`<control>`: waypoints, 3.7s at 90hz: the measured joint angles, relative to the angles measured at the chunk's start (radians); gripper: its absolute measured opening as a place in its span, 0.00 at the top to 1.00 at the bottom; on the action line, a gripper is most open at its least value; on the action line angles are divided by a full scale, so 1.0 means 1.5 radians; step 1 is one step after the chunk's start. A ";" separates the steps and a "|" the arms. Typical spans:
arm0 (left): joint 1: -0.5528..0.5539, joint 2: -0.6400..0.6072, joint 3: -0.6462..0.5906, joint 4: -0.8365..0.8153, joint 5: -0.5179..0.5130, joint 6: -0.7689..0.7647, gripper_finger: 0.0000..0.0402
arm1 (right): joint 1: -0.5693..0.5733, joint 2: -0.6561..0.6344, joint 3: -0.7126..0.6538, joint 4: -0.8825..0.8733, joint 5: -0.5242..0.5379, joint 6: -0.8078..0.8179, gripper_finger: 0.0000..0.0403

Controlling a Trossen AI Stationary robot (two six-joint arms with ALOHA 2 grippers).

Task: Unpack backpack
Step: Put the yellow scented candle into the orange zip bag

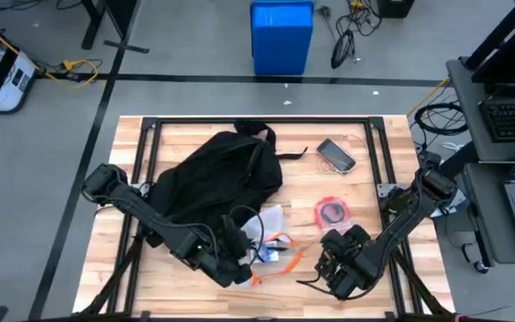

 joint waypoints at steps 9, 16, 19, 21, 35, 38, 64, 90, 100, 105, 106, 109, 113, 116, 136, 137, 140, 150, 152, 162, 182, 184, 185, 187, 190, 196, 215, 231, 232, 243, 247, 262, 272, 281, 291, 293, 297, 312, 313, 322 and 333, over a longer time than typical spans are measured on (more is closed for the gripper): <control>0.000 0.000 0.000 0.000 0.000 0.000 1.00 | -0.004 0.017 0.000 -0.005 -0.023 0.003 0.13; -0.001 0.000 0.000 -0.001 0.000 0.000 1.00 | -0.004 0.033 0.000 -0.007 -0.036 0.014 0.10; -0.001 0.000 0.000 0.000 0.000 0.000 1.00 | -0.004 0.039 0.000 -0.006 -0.039 0.015 0.08; -0.001 0.000 0.000 0.000 0.000 0.001 1.00 | -0.004 0.042 0.000 -0.006 -0.042 0.015 0.08; -0.001 0.000 0.000 0.000 0.000 0.001 1.00 | -0.004 0.063 -0.001 -0.009 -0.054 0.028 0.06; -0.001 0.000 0.000 0.000 0.000 0.001 1.00 | -0.004 0.065 -0.003 -0.006 -0.053 0.028 0.06; -0.001 0.000 0.000 0.000 0.010 0.000 1.00 | -0.004 0.066 -0.070 0.073 -0.065 0.032 0.06; -0.001 0.000 0.000 0.000 0.013 0.000 1.00 | -0.003 0.060 -0.130 0.164 -0.057 0.057 0.09; 0.000 0.000 0.000 0.000 0.013 -0.001 1.00 | 0.007 0.062 -0.131 0.176 -0.049 0.082 0.17; 0.000 0.000 0.000 0.000 0.013 -0.001 1.00 | 0.010 0.062 -0.131 0.179 -0.047 0.095 0.22; 0.000 0.000 0.000 0.000 0.013 -0.001 1.00 | 0.011 0.063 -0.131 0.180 -0.047 0.098 0.23; 0.000 0.000 0.000 0.000 0.013 -0.001 1.00 | 0.013 0.063 -0.131 0.180 -0.046 0.103 0.26; 0.000 0.000 0.000 0.000 0.013 -0.002 1.00 | 0.016 0.063 -0.131 0.179 -0.046 0.110 0.29; 0.000 0.000 0.000 0.000 0.013 -0.002 1.00 | 0.017 0.063 -0.131 0.179 -0.047 0.113 0.31; 0.000 0.000 0.000 0.000 0.013 -0.002 1.00 | 0.020 0.064 -0.132 0.181 -0.041 0.117 0.31; 0.000 0.000 0.000 0.000 0.013 -0.002 1.00 | 0.020 0.064 -0.132 0.182 -0.041 0.117 0.31; 0.000 0.000 0.000 0.000 0.013 -0.002 1.00 | 0.020 0.064 -0.132 0.184 -0.041 0.117 0.30; 0.000 0.000 0.000 0.000 0.013 -0.002 1.00 | 0.019 0.064 -0.132 0.189 -0.040 0.116 0.27; 0.000 0.000 0.000 0.000 0.013 -0.002 1.00 | 0.020 0.063 -0.132 0.189 -0.039 0.116 0.27; 0.000 0.000 0.000 0.000 0.013 -0.002 1.00 | 0.020 0.061 -0.132 0.193 -0.037 0.113 0.30; 0.000 0.000 0.000 0.000 0.013 -0.001 1.00 | 0.020 0.061 -0.132 0.206 -0.032 0.109 0.31; 0.000 0.000 0.000 0.000 0.013 0.000 1.00 | 0.020 0.061 -0.130 0.206 -0.032 0.109 0.30; 0.000 0.000 0.000 0.000 0.013 0.000 1.00 | 0.020 0.061 -0.128 0.205 -0.032 0.109 0.30; 0.000 0.000 0.000 0.000 0.013 0.000 1.00 | 0.020 0.062 -0.124 0.203 -0.032 0.107 0.30; 0.000 0.000 0.000 0.000 0.013 0.000 1.00 | 0.019 0.063 -0.118 0.202 -0.032 0.101 0.29; 0.000 0.000 0.000 0.000 0.013 0.000 1.00 | 0.019 0.065 -0.102 0.198 -0.035 0.084 0.29; 0.000 0.000 0.000 0.000 0.013 0.000 1.00 | 0.018 0.066 -0.053 0.206 -0.010 0.028 0.31; 0.000 0.000 0.000 0.000 0.013 0.000 1.00 | 0.014 0.065 -0.014 0.225 0.057 -0.017 0.31; 0.000 0.000 0.000 0.000 0.013 0.000 1.00 | 0.014 0.065 -0.011 0.226 0.061 -0.021 0.31; 0.000 0.000 0.000 0.000 0.013 0.000 1.00 | -0.004 0.064 0.017 0.258 0.107 -0.088 0.31; 0.000 0.000 0.000 0.000 0.013 0.000 1.00 | -0.013 0.063 0.024 0.283 0.126 -0.121 0.31; 0.000 0.000 0.000 0.000 0.013 0.000 1.00 | -0.066 0.063 0.031 0.414 0.149 -0.277 0.30; 0.000 0.000 0.000 0.000 0.013 -0.001 1.00 | -0.111 0.063 0.031 0.483 0.152 -0.377 0.30; 0.000 0.000 0.000 0.000 0.012 0.000 1.00 | -0.149 0.063 0.031 0.528 0.145 -0.447 0.30; 0.000 0.000 0.000 0.000 0.012 0.001 1.00 | -0.186 0.064 0.031 0.557 0.113 -0.487 0.30; 0.000 0.000 0.000 0.000 0.010 0.001 1.00 | -0.190 0.065 0.031 0.562 0.105 -0.492 0.30; 0.000 0.000 -0.001 -0.001 0.003 0.001 1.00 | -0.198 0.068 0.031 0.565 0.093 -0.497 0.30; 0.002 0.000 -0.001 0.001 -0.017 0.007 1.00 | -0.207 0.083 0.031 0.575 0.058 -0.497 0.30; 0.002 0.000 -0.001 0.001 -0.017 0.010 1.00 | -0.208 0.084 0.031 0.576 0.056 -0.497 0.30; 0.006 0.000 -0.001 0.002 -0.018 0.017 1.00 | -0.217 0.096 0.031 0.598 0.057 -0.507 0.30; 0.009 0.000 -0.001 0.002 -0.020 0.019 1.00 | -0.235 0.111 0.031 0.663 0.059 -0.545 0.25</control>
